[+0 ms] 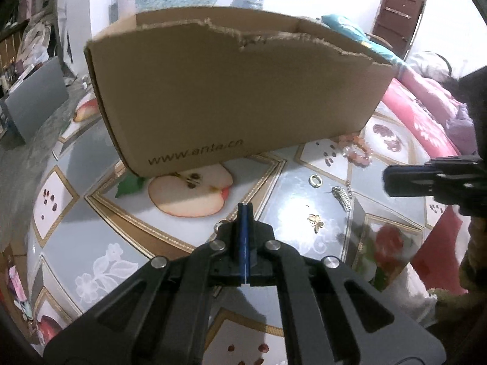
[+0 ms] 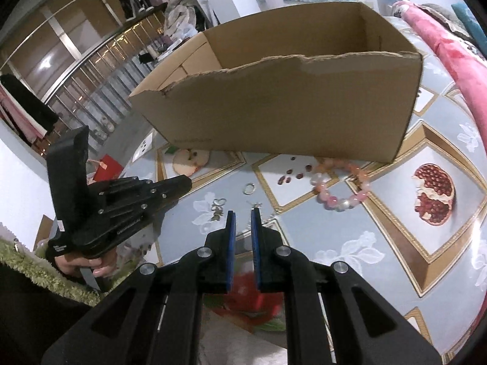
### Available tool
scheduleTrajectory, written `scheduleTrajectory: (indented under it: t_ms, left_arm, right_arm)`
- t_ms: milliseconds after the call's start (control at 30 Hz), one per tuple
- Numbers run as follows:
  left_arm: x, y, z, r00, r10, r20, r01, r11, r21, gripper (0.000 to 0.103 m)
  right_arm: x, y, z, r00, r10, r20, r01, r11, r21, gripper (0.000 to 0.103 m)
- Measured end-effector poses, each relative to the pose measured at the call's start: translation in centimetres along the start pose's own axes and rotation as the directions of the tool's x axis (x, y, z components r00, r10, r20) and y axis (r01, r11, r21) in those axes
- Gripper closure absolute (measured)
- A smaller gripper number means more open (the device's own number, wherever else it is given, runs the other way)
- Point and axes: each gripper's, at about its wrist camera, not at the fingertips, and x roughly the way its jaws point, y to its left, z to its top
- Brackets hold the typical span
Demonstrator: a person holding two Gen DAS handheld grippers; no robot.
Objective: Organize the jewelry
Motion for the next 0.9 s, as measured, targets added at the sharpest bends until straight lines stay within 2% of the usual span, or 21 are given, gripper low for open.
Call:
scheduleTrajectory:
  t_ms: [67,133,300,433,533,567,767,900]
  left_arm:
    - [-0.4,0.1,0.2,1.0,0.007,0.006,-0.007,1.0,0.012,0.079]
    - [-0.8,-0.1,0.2,1.0,0.026,0.011,-0.026,0.999,0.033,0.072]
    - [-1.1,0.1,-0.1,0.998,0.059,-0.001,-0.059,0.996,0.066,0.072]
    - [0.2,-0.2,0.4,0.996,0.088,-0.035,-0.085,0.993,0.082,0.073]
    - [0.5,-0.2,0.5,0.993,0.113,-0.034,-0.108,0.987,0.117,0.086]
    - [0.5,-0.1,0.5,0.993,0.109,-0.037,-0.104,0.986,0.127,0.092]
    - [0.3,0.0,0.7,0.995,0.084,-0.047,-0.073,0.979,0.19,0.092]
    - [0.2,0.2,0.7,0.997,0.063,-0.053,-0.053,0.983,0.179,0.092]
  right_arm:
    - [0.1,0.2,0.1,1.0,0.005,-0.002,-0.005,1.0,-0.002,0.092]
    - [0.2,0.4,0.2,1.0,0.009,-0.006,-0.009,1.0,-0.004,0.092]
    - [0.7,0.5,0.2,1.0,0.023,-0.014,-0.023,1.0,-0.003,0.092]
    - [0.7,0.6,0.3,0.999,0.031,-0.014,-0.031,0.999,-0.009,0.092]
    - [0.6,0.5,0.3,0.999,0.034,-0.01,-0.034,0.999,-0.006,0.092]
    - [0.6,0.4,0.3,0.999,0.035,-0.009,-0.035,0.999,-0.004,0.092]
    - [0.3,0.0,0.4,0.999,0.046,0.0,-0.046,0.999,-0.002,0.092]
    - [0.2,0.1,0.5,0.999,0.048,0.01,-0.047,0.999,-0.004,0.092]
